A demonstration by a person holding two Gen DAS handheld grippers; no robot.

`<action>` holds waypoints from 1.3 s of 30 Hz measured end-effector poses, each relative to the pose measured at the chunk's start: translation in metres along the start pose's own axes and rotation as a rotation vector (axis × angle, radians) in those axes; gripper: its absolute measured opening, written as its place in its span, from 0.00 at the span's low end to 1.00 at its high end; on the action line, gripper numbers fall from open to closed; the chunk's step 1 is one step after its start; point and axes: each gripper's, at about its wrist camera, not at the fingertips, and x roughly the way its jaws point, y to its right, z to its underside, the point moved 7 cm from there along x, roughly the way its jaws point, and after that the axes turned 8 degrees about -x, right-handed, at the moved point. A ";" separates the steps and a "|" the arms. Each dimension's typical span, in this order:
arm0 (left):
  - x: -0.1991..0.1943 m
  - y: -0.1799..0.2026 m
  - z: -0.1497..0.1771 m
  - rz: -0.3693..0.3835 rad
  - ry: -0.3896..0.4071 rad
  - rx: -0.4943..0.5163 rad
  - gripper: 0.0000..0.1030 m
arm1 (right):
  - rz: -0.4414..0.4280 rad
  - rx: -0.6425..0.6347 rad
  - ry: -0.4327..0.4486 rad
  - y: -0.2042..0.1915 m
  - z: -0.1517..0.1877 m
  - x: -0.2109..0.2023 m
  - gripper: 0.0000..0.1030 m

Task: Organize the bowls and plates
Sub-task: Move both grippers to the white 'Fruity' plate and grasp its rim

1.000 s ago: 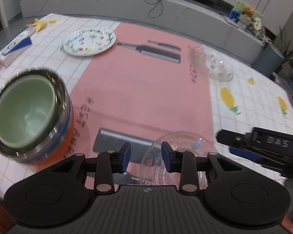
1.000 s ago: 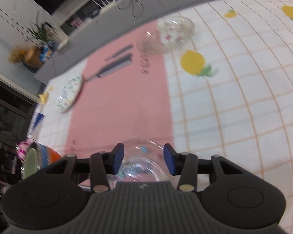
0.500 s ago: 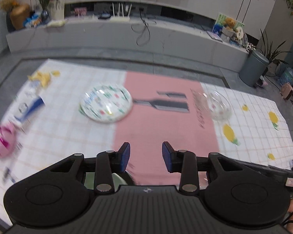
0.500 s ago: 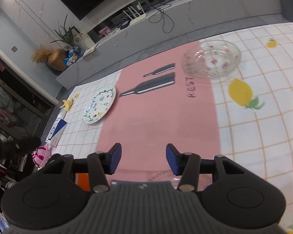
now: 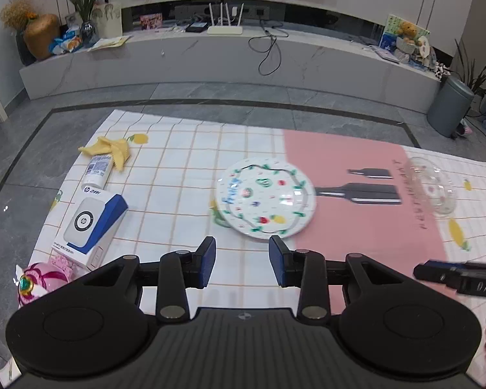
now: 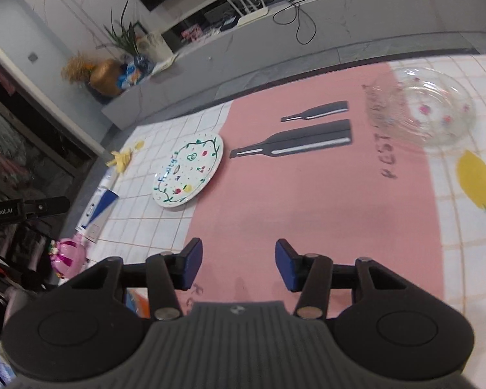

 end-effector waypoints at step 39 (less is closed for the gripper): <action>0.163 -0.063 -0.024 0.212 -0.009 -0.301 0.29 | -0.102 0.219 -0.056 0.000 -0.086 0.186 0.12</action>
